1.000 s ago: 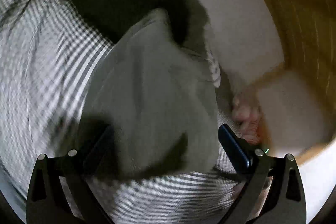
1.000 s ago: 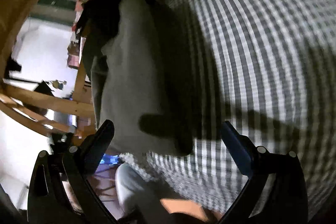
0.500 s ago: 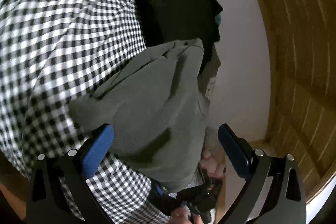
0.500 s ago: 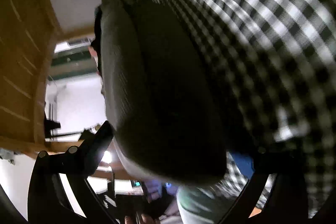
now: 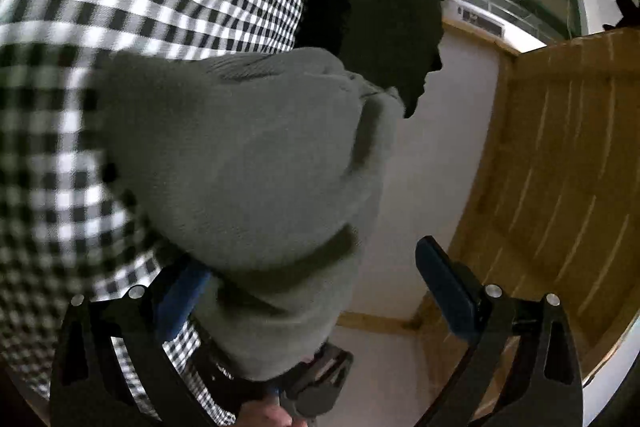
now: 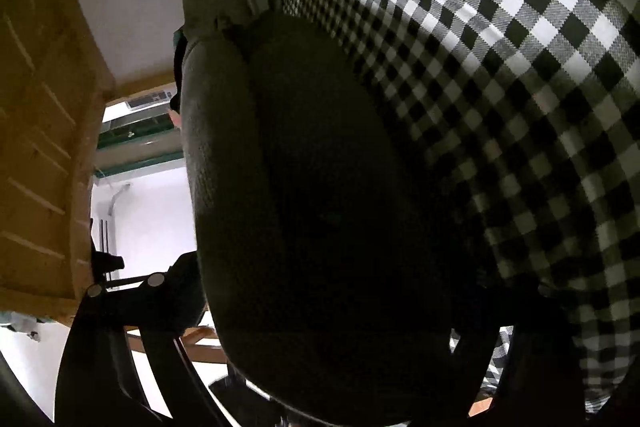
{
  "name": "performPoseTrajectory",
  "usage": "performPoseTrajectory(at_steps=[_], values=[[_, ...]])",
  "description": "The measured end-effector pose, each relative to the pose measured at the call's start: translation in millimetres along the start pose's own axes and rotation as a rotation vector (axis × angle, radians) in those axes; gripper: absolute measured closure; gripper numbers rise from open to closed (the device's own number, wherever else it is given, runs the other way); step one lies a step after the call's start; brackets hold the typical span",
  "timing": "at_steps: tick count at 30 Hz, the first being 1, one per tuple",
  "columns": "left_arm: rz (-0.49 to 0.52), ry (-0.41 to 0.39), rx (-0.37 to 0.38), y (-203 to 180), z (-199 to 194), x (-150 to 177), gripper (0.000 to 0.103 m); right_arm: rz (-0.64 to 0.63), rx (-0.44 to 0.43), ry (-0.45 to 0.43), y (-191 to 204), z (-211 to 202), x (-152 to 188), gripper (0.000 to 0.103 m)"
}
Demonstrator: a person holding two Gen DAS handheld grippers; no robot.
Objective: Fold large clothes
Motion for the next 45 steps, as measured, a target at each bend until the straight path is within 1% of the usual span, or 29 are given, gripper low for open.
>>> performPoseTrajectory(at_steps=[2, 5, 8, 9, 12, 14, 15, 17, 20, 21, 22, 23, 25, 27, 28, 29, 30, 31, 32, 33, 34, 35, 36, 37, 38, 39, 41, 43, 45], values=[[-0.014, 0.012, -0.015, 7, 9, -5, 0.005, -0.002, 0.004, 0.001, -1, -1, -1, 0.014], [0.028, 0.038, -0.069, 8, 7, -2, 0.005, -0.008, 0.015, 0.001, -1, 1, -1, 0.013], [0.039, 0.061, -0.249, 20, -16, 14, 0.005, -0.015, 0.010, 0.003, -6, -3, 4, 0.013], [0.031, 0.080, -0.273, 26, -18, 17, 0.005, -0.020, 0.008, 0.002, -8, -2, 5, 0.013], [0.007, 0.083, -0.227, 34, -12, 7, 0.005, -0.024, 0.015, -0.003, -9, -2, 4, 0.013], [0.081, 0.044, -0.225, 21, -3, -8, 0.005, -0.031, 0.015, 0.001, -10, -2, 4, 0.013], [0.101, 0.047, -0.226, 15, 4, -13, 0.005, -0.031, 0.012, 0.005, -11, -3, 4, 0.013], [0.120, 0.099, -0.275, 8, 23, -18, 0.005, -0.034, 0.012, 0.005, -13, -2, 4, 0.013], [0.113, 0.145, -0.327, 1, 35, -20, 0.005, -0.052, 0.013, -0.008, -8, 1, 4, 0.014], [0.123, 0.179, -0.307, -4, 38, -20, 0.005, -0.061, 0.013, -0.016, -5, 2, 4, 0.021], [0.136, 0.196, -0.284, -8, 39, -21, 0.012, -0.062, 0.004, -0.025, -1, 0, 4, 0.034], [0.142, 0.199, -0.281, -11, 36, -22, 0.035, -0.072, -0.012, -0.031, 7, -4, 7, 0.037], [0.185, 0.201, -0.257, -25, 23, -16, 0.053, -0.137, -0.026, -0.045, 28, -12, 15, 0.045], [0.244, 0.208, -0.232, -38, 15, -7, 0.055, -0.161, -0.064, -0.062, 40, -24, 26, 0.045], [0.251, 0.209, -0.243, -37, 15, -4, 0.052, -0.152, -0.066, -0.065, 38, -25, 28, 0.043], [0.240, 0.204, -0.272, -29, 18, -7, 0.035, -0.139, -0.035, -0.062, 28, -23, 27, 0.040], [0.210, 0.200, -0.310, -14, 25, -11, 0.020, -0.119, -0.015, -0.045, 19, -16, 24, 0.027], [0.176, 0.197, -0.332, -2, 32, -13, 0.006, -0.088, -0.002, -0.028, 9, -9, 20, 0.010], [0.132, 0.192, -0.359, 15, 41, -17, 0.006, -0.052, 0.009, -0.030, -3, 0, 13, 0.008], [0.144, 0.172, -0.356, 16, 44, -18, 0.005, -0.043, 0.007, -0.051, -6, 4, 9, 0.008], [0.157, 0.164, -0.366, 13, 47, -17, 0.005, -0.052, -0.005, -0.072, -4, 6, 5, 0.011], [0.182, 0.173, -0.386, 7, 52, -14, 0.005, -0.063, -0.010, -0.090, 2, 7, 2, 0.019], [0.191, 0.189, -0.357, 0, 54, -12, 0.006, -0.060, -0.022, -0.093, 7, 5, 2, 0.036], [0.211, 0.203, -0.323, -12, 53, -7, 0.024, -0.069, -0.041, -0.085, 14, 2, 4, 0.044], [0.258, 0.210, -0.315, -24, 49, -1, 0.031, -0.112, -0.058, -0.087, 29, -7, 9, 0.046], [0.292, 0.213, -0.295, -33, 45, 5, 0.034, -0.139, -0.070, -0.094, 38, -15, 13, 0.047], [0.354, 0.255, -0.259, -47, 39, 22, 0.040, -0.150, -0.120, -0.123, 44, -33, 19, 0.047], [0.345, 0.284, -0.277, -37, 44, 25, 0.042, -0.144, -0.104, -0.145, 33, -41, 13, 0.047], [0.301, 0.291, -0.321, -16, 51, 26, 0.043, -0.085, -0.082, -0.147, 18, -41, 6, 0.048]])
Point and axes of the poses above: each gripper's, at about its wrist camera, not at the fingertips, and z roughly the way its jaws point, y to its left, x to its underside, the point moved 6 cm from there along z, roughly the way its jaws point, and after that the axes turned 3 degrees about y, right-handed, at the moved point
